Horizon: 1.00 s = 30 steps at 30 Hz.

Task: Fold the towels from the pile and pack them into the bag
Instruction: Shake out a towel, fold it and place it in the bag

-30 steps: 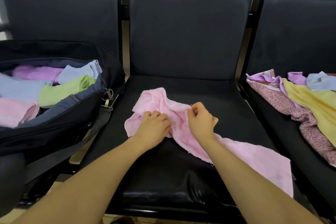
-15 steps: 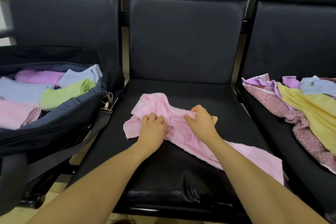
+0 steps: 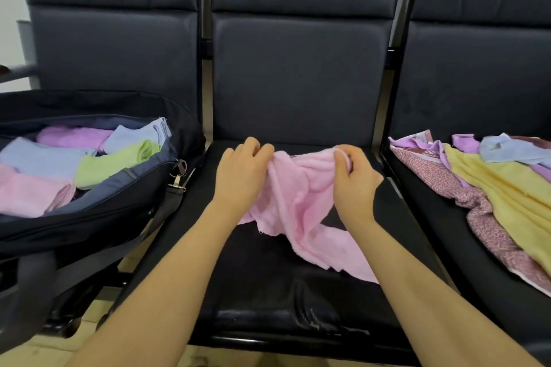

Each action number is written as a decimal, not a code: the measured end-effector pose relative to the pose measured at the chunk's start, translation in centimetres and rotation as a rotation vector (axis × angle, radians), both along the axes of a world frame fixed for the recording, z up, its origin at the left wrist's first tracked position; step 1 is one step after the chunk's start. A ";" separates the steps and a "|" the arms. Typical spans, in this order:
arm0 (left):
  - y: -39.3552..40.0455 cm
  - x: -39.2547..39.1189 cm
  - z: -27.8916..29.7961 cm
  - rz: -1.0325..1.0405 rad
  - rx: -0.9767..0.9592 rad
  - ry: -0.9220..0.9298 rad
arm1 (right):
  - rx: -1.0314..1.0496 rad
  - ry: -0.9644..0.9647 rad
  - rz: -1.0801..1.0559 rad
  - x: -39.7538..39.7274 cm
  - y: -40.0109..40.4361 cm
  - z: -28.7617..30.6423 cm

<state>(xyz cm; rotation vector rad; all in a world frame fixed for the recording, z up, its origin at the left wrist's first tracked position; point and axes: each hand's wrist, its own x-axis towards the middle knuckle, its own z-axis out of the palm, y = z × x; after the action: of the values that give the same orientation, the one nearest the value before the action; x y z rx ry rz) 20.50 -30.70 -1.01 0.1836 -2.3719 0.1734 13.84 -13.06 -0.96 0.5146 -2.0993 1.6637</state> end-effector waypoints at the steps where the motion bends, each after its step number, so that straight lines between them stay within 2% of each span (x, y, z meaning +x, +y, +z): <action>1: 0.0 0.4 0.7 -0.001 0.013 0.031 | -0.055 -0.007 -0.006 0.2 0.2 0.4; 6: -0.2 1.9 2.2 0.067 0.009 0.088 | -0.100 0.068 -0.033 1.1 1.8 1.4; 8: -0.2 2.3 2.0 0.054 0.084 0.081 | -0.036 0.051 -0.017 1.5 2.4 1.3; 10: 0.3 2.7 1.4 -0.077 0.216 0.044 | 0.020 0.014 0.031 1.8 2.7 0.7; 12: 1.1 3.3 0.8 -0.198 0.347 0.022 | 0.104 -0.060 0.093 2.1 2.8 0.5; 15: 2.4 3.4 -0.3 -0.274 0.376 0.001 | 0.390 -0.089 0.170 1.9 2.8 0.3; 17: 3.4 3.1 -1.1 -0.277 0.359 -0.107 | 0.591 -0.096 0.165 1.6 2.7 -0.2; 20: 5.0 2.7 -3.3 -0.194 0.286 -0.352 | 0.720 -0.140 0.140 1.5 2.7 -0.8; 24: 5.2 2.7 -5.0 -0.126 0.468 -0.407 | 0.755 -0.125 0.121 1.3 3.1 -1.3; 26: 4.9 2.7 -5.0 -0.057 0.448 -0.403 | 0.742 -0.148 0.141 1.1 3.2 -1.5; 30: 4.4 2.9 -3.9 0.084 0.176 -0.470 | 0.851 -0.115 0.126 0.9 3.2 -1.6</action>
<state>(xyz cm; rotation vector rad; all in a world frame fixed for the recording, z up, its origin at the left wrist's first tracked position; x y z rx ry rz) 23.41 -26.32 -4.96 0.3603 -2.8505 0.0494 14.72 -9.84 -2.56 0.8156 -2.8623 0.7821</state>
